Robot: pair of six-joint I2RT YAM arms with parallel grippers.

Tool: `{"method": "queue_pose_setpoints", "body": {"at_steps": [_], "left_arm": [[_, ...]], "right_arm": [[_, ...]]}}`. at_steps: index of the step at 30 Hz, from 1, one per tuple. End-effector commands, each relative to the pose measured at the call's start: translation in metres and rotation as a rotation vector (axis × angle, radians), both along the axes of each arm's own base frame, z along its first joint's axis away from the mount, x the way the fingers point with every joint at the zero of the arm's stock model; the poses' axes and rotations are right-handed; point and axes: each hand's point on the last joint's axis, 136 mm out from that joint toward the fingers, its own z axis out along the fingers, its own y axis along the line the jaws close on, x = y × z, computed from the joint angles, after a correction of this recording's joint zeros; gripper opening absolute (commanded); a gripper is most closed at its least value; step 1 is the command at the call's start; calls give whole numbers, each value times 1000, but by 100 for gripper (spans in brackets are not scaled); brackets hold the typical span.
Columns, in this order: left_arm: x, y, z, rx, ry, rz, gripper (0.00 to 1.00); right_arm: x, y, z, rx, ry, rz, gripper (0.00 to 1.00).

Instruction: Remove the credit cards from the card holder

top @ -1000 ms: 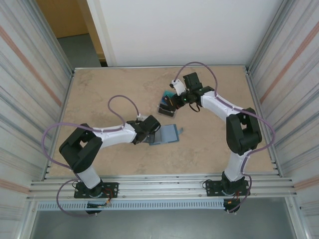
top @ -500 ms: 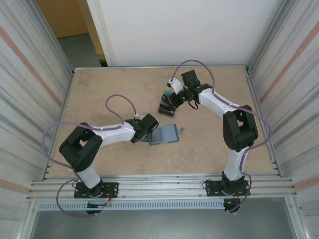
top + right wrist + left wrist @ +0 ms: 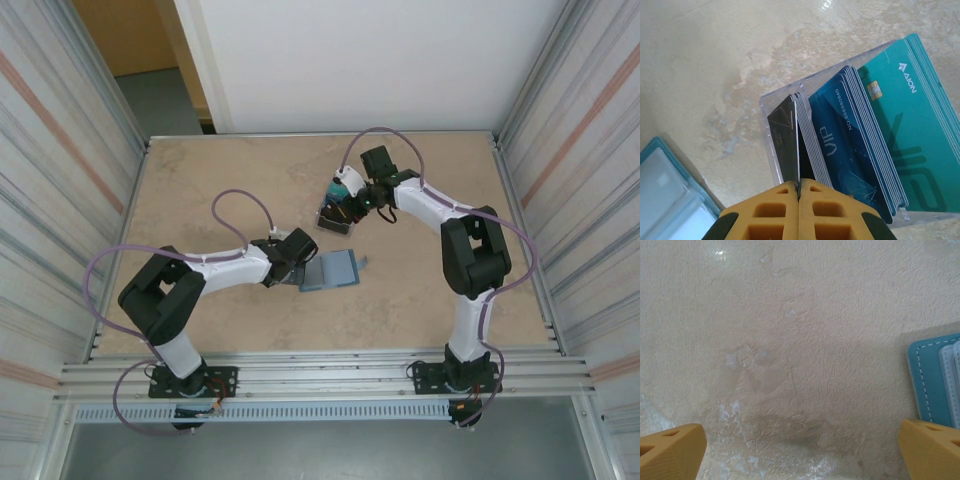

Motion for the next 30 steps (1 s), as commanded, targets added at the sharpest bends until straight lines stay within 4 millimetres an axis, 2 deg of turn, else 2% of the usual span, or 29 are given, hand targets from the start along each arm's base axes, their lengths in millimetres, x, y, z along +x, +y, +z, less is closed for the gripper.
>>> {"method": "queue_pose_setpoints", "body": {"at_steps": [1, 4, 7, 11, 16, 20, 25, 30], "left_arm": [[5, 4, 15, 6, -29, 7, 99], [5, 3, 17, 2, -34, 5, 99], [6, 3, 20, -3, -39, 6, 99], [5, 4, 24, -8, -46, 7, 99], [3, 6, 28, -11, -56, 9, 99], [2, 8, 31, -15, -62, 13, 99], [1, 11, 36, -37, -79, 34, 99], [-1, 22, 44, -55, -119, 71, 99]], "right_arm": [[0, 0, -5, -50, -3, 32, 0], [-2, 3, -9, -75, 2, 42, 2], [-2, 6, -8, -85, -6, 43, 9], [0, 7, -2, -94, -29, 33, 13], [-1, 8, 8, -82, -43, 23, 25], [0, 8, 22, -65, -63, 2, 26], [-5, 9, 48, -20, -107, -51, 26], [-18, 4, 71, -10, -132, -176, 40]]}}
